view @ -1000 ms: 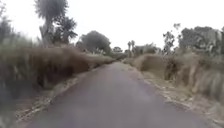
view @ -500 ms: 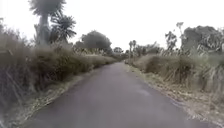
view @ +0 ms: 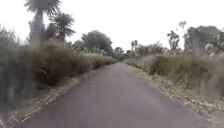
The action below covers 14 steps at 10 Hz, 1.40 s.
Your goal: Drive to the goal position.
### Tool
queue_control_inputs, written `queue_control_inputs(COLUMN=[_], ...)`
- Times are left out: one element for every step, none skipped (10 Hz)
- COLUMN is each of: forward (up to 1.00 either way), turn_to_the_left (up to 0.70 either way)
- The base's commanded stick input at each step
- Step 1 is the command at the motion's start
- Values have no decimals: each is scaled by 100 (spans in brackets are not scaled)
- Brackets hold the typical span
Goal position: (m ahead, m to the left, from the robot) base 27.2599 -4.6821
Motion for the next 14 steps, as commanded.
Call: queue_control_inputs(forward=[100,100,100,100,100,100,100,100,100,100,100,100,100,100], turn_to_the_left=[0,0,0,0,0,0,0,0,0,0,0,0,0,0])
